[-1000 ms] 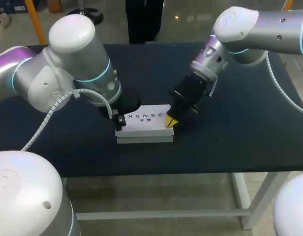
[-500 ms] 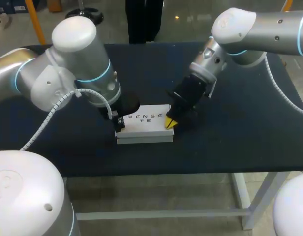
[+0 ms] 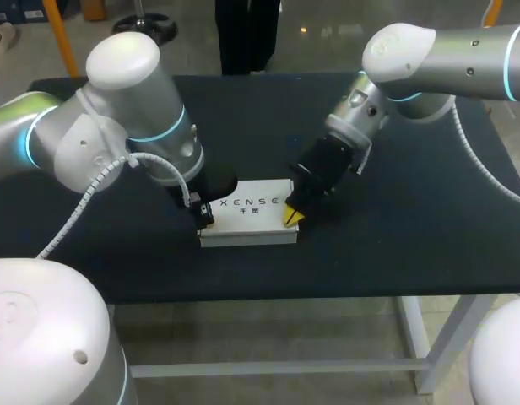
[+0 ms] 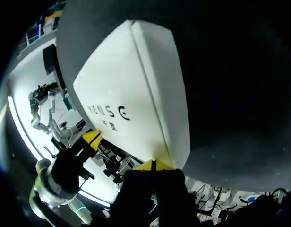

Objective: Assemble the packaging by folding the flat box into shape, placing the metal phone stand inside, and closing the box properly

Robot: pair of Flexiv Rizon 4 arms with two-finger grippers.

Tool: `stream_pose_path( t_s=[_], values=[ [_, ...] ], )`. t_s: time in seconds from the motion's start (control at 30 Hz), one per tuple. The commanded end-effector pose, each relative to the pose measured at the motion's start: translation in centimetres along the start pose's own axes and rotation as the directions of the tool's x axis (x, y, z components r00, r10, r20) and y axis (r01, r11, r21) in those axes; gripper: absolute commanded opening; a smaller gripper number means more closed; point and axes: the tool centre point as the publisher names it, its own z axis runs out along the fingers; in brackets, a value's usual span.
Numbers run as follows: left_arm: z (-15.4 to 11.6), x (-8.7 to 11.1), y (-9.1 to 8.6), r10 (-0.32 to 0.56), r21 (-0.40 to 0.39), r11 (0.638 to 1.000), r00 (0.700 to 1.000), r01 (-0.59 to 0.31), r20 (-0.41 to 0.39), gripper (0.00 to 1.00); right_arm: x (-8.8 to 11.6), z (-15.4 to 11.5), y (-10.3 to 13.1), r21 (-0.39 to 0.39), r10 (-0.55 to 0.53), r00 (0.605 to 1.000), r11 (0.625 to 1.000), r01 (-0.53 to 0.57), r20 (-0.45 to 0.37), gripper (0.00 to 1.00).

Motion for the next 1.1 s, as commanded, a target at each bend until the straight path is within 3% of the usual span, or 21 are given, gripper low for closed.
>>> stream_pose_path(
  t_s=[0.03, 0.43, 0.9, 1.1],
  values=[
    [1.0, 0.1, 0.4, -0.001, 0.003, 1.000, 1.000, 0.001, -0.003, 0.00, -0.3, 0.2, 0.9, 0.015, 0.001, 1.000, 1.000, -0.001, -0.001, 0.00],
    [-1.6, 0.9, -0.6, 0.033, 0.016, 0.999, 0.998, -0.034, 0.059, 0.00, 0.8, -0.8, -1.0, -0.038, -0.064, 0.998, 0.997, 0.064, -0.003, 0.00],
    [0.5, 0.7, -0.8, 0.030, 0.018, 0.999, 1.000, -0.030, 0.000, 0.00, -0.3, 0.1, 0.9, 0.009, -0.034, 0.999, 0.999, 0.035, -0.015, 0.00],
    [-1.3, 1.7, -1.2, 0.019, 0.028, 0.999, 1.000, -0.019, 0.007, 0.00, 0.1, -1.1, -0.3, -0.025, -0.080, 0.997, 0.997, 0.080, -0.023, 0.00]
  ],
)
